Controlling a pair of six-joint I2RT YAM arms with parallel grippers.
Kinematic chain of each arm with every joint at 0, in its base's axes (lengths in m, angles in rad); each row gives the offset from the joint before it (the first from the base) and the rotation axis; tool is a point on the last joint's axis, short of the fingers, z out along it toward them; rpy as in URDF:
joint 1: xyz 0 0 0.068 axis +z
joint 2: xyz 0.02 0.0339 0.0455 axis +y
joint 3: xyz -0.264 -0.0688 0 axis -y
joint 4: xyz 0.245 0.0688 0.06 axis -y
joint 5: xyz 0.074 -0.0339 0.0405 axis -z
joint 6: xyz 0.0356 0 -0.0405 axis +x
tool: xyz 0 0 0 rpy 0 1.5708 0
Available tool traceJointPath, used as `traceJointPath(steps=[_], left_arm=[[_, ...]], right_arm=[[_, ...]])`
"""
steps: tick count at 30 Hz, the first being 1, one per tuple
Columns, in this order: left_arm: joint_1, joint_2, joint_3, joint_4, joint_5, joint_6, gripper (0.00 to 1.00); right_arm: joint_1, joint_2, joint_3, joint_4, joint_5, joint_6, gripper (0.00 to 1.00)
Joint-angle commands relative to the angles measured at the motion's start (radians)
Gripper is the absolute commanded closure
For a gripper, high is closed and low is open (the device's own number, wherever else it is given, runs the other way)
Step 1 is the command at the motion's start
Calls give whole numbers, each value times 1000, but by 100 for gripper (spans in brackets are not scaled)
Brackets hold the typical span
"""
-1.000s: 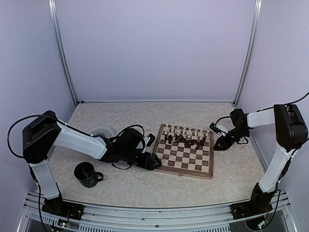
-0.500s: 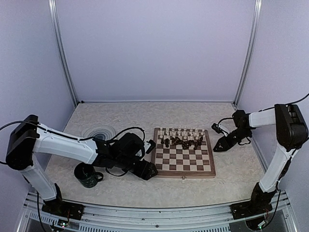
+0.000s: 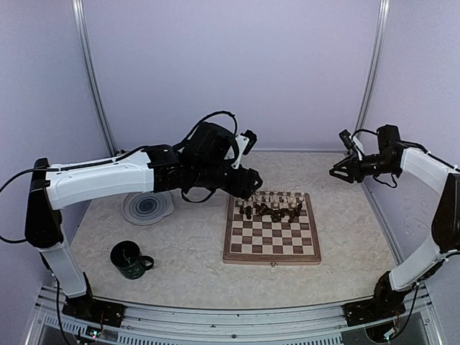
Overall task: Set up the chess pieces on the board
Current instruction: Pick up the king from the chessboard.
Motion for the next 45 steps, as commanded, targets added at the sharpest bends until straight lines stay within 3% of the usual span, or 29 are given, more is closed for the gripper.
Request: traceJointPath(steps=[1, 4, 7, 11, 17, 26, 31, 45], left_arm=[[27, 111, 46, 5, 25, 56, 31], [75, 131, 79, 63, 84, 32, 30], [107, 137, 62, 131, 51, 63, 30], [127, 109, -36, 214, 6, 97, 29], [145, -2, -215, 324, -27, 141, 27], [98, -32, -220, 295, -28, 171, 26], [79, -39, -219, 291, -33, 183, 26], [81, -41, -217, 288, -33, 188, 26]], right_arm=[[156, 21, -16, -25, 30, -103, 55], [220, 57, 3, -15, 90, -111, 53], [267, 86, 5, 1, 149, -135, 51], [364, 94, -73, 31, 300, -186, 49], [405, 112, -84, 33, 300, -180, 50], [465, 206, -60, 35, 389, -170, 52], [471, 230, -50, 33, 390, -167, 59], [473, 159, -56, 55, 400, -166, 61]])
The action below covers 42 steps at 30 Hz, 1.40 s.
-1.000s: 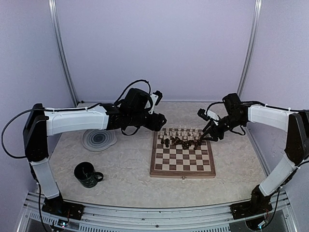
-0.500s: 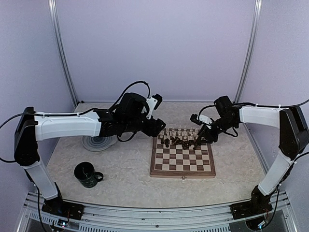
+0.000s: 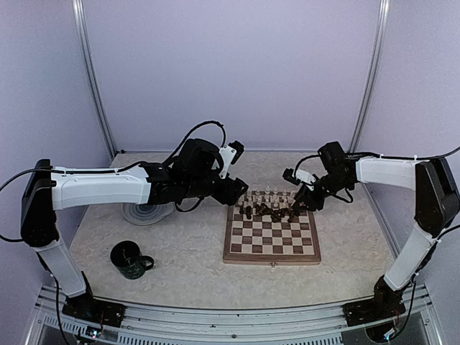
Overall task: Set up the chess pieces on the board
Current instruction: Pick up the king from the chessboard.
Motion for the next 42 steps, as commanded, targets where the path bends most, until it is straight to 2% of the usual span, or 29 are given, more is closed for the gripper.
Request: traceJointPath(steps=[1, 13, 23, 32, 42], left_arm=[[4, -28, 16, 15, -9, 14, 26], [3, -30, 15, 13, -12, 19, 26], [1, -29, 17, 9, -8, 20, 26], [-5, -26, 22, 0, -11, 24, 26], [-5, -26, 22, 0, -14, 27, 26]], right_arm=[[13, -48, -11, -35, 4, -2, 61], [11, -27, -23, -3, 53, 16, 60], [8, 6, -24, -9, 70, 17, 66], [8, 21, -23, -20, 67, 14, 78], [7, -20, -33, -41, 76, 8, 97]])
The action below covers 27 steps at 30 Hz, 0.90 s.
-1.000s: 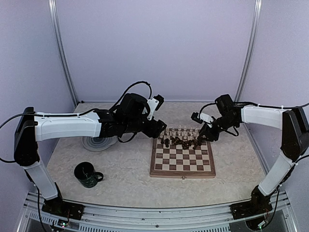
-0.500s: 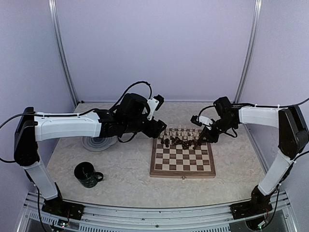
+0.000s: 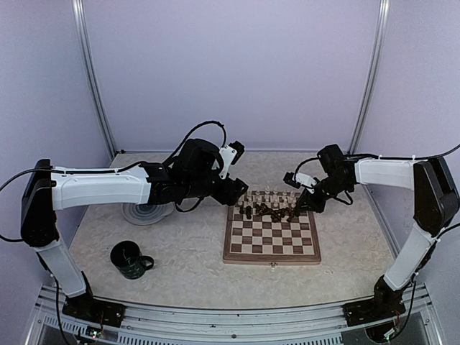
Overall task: Set up the chess pieces on the board
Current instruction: Pick up the king from the chessboard, then place the king on e8.
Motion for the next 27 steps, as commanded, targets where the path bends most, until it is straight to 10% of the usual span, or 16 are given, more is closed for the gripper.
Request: traceJointPath(steps=[1, 16, 27], left_arm=[[-3, -26, 21, 3, -11, 11, 26], [7, -29, 25, 1, -2, 4, 26], [64, -39, 28, 7, 25, -53, 26]], right_arm=[[6, -45, -21, -32, 18, 0, 99], [28, -217, 37, -216, -164, -38, 100], [294, -208, 65, -280, -154, -82, 100]])
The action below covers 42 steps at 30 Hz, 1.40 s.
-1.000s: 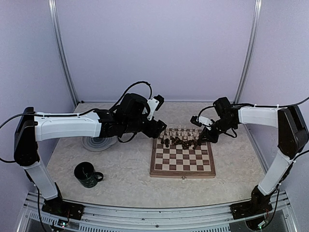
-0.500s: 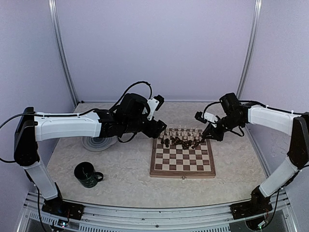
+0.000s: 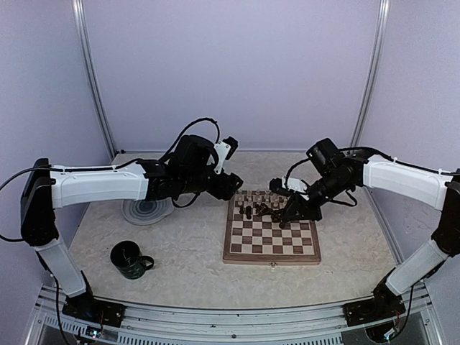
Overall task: Set up the chess pieces on the board
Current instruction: Place the king on e8.
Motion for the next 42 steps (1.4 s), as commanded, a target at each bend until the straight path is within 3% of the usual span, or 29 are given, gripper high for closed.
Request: traceJointPath(steps=[1, 12, 13, 14, 15, 22, 31, 36, 39, 42], left_arm=[[25, -35, 27, 7, 22, -35, 26], [42, -47, 26, 6, 22, -50, 24], [42, -47, 27, 5, 22, -57, 21], [42, -47, 28, 2, 24, -68, 5], [45, -48, 30, -6, 31, -87, 2], [83, 7, 105, -87, 273, -196, 1], [45, 11, 102, -85, 185, -143, 1], [21, 11, 103, -84, 130, -152, 1], [16, 17, 116, -76, 141, -230, 1], [25, 22, 147, -60, 200, -399, 1]], right_arm=[[98, 2, 29, -41, -11, -32, 100], [200, 87, -37, 52, 50, -40, 100], [200, 92, -42, 59, 51, -41, 100], [200, 97, -47, 68, 51, -42, 100], [201, 101, -52, 77, 47, -42, 100], [200, 147, -51, 110, 29, -34, 100], [201, 203, -36, 121, 22, -32, 99], [202, 199, -45, 135, 40, -26, 91], [202, 189, -51, 136, 50, -25, 83], [202, 178, -55, 137, 63, -28, 81]])
